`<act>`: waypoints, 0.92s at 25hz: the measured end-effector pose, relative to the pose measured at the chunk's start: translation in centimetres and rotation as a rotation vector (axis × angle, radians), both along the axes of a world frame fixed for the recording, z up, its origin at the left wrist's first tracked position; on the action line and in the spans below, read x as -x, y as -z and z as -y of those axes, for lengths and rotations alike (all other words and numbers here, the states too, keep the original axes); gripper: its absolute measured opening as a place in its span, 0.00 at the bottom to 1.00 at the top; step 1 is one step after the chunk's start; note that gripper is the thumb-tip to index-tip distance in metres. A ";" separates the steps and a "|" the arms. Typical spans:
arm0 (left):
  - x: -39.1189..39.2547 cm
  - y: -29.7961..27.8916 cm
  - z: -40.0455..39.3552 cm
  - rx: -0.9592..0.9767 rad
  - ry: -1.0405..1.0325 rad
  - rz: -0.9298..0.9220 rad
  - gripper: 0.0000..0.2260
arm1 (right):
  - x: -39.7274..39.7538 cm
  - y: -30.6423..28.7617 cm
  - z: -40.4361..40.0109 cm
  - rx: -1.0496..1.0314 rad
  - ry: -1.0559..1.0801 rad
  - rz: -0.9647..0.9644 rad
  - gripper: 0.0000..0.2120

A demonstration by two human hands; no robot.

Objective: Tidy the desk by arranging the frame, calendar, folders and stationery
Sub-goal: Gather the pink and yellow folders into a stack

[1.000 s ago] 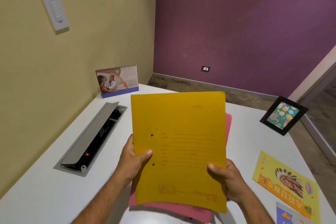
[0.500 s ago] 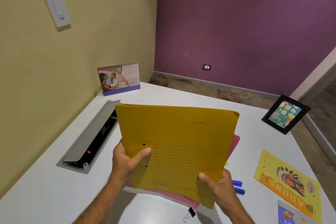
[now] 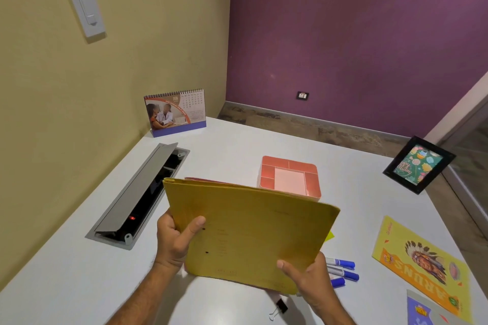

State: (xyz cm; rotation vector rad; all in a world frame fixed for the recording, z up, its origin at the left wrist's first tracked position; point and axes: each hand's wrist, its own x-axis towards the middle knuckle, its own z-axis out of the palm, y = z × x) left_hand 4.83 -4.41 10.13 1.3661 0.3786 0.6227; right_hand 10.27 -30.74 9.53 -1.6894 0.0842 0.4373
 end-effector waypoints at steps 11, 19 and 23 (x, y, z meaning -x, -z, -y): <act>1.1 2.7 -0.6 -0.126 0.117 -0.287 0.43 | 0.0 1.8 0.3 0.046 0.011 -0.046 0.20; 1.4 3.4 -1.7 -0.245 0.227 -0.501 0.21 | -0.3 1.7 -0.3 0.109 0.019 -0.028 0.20; 0.1 1.7 -0.3 -0.290 0.190 -0.472 0.17 | -1.7 0.2 0.8 0.074 0.073 0.043 0.17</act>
